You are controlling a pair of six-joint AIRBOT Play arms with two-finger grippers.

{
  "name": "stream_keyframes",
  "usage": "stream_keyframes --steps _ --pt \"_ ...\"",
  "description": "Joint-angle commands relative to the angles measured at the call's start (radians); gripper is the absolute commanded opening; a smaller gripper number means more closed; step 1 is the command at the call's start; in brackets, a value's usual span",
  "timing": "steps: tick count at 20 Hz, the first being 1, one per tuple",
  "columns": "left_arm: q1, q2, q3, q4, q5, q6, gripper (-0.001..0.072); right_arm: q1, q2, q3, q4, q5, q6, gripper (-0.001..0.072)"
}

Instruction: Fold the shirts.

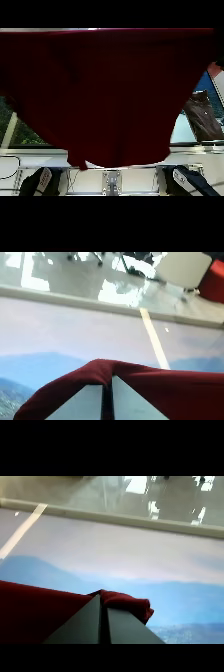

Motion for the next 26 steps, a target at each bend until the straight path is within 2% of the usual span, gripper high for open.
stream_keyframes --steps 1,4,7,8,10,11,13,15,18,22,26 --pt "-0.219 -0.233 -0.022 0.193 -0.011 0.004 0.001 0.037 -0.268 0.005 0.021 0.037 -0.002 0.0009" --pt "-0.419 -0.497 -0.026 0.437 0.13 -0.023 0.0011 0.107 -0.497 0.006 0.016 -0.021 -0.003 0.0009" --pt "-0.495 -0.721 -0.026 0.584 0.374 -0.152 0.0011 0.173 -0.704 0.006 0.016 -0.191 -0.003 0.0009" --pt "-0.502 -0.779 -0.025 0.606 0.461 -0.196 0.0011 0.187 -0.752 0.006 0.016 -0.262 -0.002 0.0009" --pt "-0.505 -0.851 -0.024 0.605 0.566 -0.209 0.0011 0.204 -0.818 0.007 0.018 -0.398 0.001 0.0008" --pt "-0.505 -0.869 -0.024 0.605 0.584 -0.209 0.0011 0.204 -0.834 0.009 0.022 -0.458 0.018 0.0009" --pt "-0.502 -0.873 -0.024 0.608 0.585 -0.209 0.0011 0.199 -0.835 0.009 0.025 -0.491 0.031 0.0009" --pt "-0.496 -0.851 -0.024 0.613 0.586 -0.206 0.0011 0.192 -0.829 0.037 0.01 -0.42 0.031 0.0008" --pt "-0.475 -0.773 -0.024 0.656 0.542 -0.206 0.0011 0.192 -0.827 0.162 -0.069 -0.172 0.021 0.0008" --pt "-0.472 -0.717 -0.026 0.826 0.267 -0.205 0.0011 0.203 -0.771 0.196 -0.2 0.086 0.024 0.0008" --pt "-0.478 -0.717 -0.075 0.828 0.167 -0.206 0.0011 0.204 -0.748 0.155 -0.243 0.233 0.024 0.0008"
